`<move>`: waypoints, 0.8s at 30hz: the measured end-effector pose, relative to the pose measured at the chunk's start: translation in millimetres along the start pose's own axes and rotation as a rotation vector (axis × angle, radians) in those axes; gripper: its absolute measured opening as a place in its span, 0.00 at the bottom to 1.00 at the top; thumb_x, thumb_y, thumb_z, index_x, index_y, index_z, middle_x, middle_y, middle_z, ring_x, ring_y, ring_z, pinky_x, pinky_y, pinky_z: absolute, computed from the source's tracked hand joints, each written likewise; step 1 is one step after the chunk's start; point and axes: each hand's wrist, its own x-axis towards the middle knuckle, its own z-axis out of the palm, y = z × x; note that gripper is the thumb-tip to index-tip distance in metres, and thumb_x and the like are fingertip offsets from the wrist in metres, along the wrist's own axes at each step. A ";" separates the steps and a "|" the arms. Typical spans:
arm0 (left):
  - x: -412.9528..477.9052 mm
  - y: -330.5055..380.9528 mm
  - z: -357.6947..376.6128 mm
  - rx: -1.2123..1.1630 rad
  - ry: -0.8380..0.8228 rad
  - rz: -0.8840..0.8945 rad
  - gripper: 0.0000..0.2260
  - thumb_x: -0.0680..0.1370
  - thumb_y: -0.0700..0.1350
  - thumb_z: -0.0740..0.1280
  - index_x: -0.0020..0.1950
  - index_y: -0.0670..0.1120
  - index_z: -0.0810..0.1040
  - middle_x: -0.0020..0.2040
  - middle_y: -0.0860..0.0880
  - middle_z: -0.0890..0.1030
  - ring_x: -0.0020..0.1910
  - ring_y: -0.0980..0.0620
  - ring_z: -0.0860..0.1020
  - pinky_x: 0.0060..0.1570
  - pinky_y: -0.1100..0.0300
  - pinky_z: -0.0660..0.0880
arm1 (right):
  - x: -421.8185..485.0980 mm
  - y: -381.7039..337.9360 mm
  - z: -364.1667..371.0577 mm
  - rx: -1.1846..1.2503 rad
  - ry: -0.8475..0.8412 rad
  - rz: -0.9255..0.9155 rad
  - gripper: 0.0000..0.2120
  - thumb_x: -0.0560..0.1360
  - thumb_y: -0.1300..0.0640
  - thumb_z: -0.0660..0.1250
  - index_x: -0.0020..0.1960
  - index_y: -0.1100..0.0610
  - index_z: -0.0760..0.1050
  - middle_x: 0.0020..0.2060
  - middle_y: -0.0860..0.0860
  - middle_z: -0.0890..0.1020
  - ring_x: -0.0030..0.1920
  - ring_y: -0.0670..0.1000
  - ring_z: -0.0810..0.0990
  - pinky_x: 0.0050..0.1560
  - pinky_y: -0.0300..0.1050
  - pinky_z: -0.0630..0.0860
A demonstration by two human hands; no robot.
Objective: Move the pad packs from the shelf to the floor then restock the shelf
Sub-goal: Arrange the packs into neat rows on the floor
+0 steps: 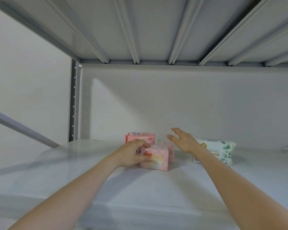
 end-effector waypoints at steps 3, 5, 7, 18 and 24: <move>-6.7 -6.3 -8.7 -0.017 0.008 -0.011 0.21 0.70 0.59 0.73 0.60 0.55 0.75 0.61 0.61 0.74 0.61 0.58 0.72 0.57 0.65 0.67 | 8.9 -2.6 6.3 0.041 -0.038 0.029 0.29 0.79 0.40 0.57 0.75 0.52 0.60 0.73 0.54 0.67 0.72 0.55 0.66 0.69 0.47 0.62; -12.1 -12.1 -16.7 -0.007 0.008 -0.025 0.17 0.71 0.57 0.74 0.55 0.56 0.75 0.57 0.58 0.77 0.57 0.55 0.75 0.52 0.63 0.69 | 12.9 -3.5 11.3 0.054 -0.056 0.040 0.28 0.79 0.40 0.58 0.75 0.52 0.61 0.71 0.55 0.69 0.71 0.54 0.67 0.67 0.44 0.62; -18.9 -18.2 -25.2 -0.028 0.023 -0.035 0.14 0.70 0.55 0.75 0.51 0.55 0.75 0.54 0.56 0.79 0.51 0.54 0.77 0.48 0.65 0.71 | 16.4 -4.1 17.1 0.043 -0.074 0.059 0.28 0.79 0.40 0.58 0.74 0.53 0.63 0.70 0.55 0.70 0.70 0.54 0.68 0.66 0.45 0.62; -35.2 -25.1 -35.6 -0.236 0.039 -0.089 0.16 0.69 0.49 0.78 0.52 0.52 0.76 0.56 0.58 0.78 0.43 0.52 0.82 0.43 0.67 0.75 | 21.8 -14.4 33.4 -0.054 -0.118 0.058 0.20 0.72 0.44 0.69 0.58 0.54 0.74 0.50 0.48 0.76 0.51 0.50 0.74 0.45 0.42 0.67; -34.3 -24.5 -35.6 -0.296 0.049 -0.142 0.22 0.67 0.48 0.79 0.58 0.53 0.77 0.56 0.58 0.78 0.42 0.55 0.83 0.48 0.66 0.77 | -1.6 -15.3 11.5 0.061 -0.146 0.072 0.21 0.69 0.50 0.72 0.62 0.49 0.77 0.59 0.48 0.73 0.59 0.49 0.72 0.51 0.40 0.66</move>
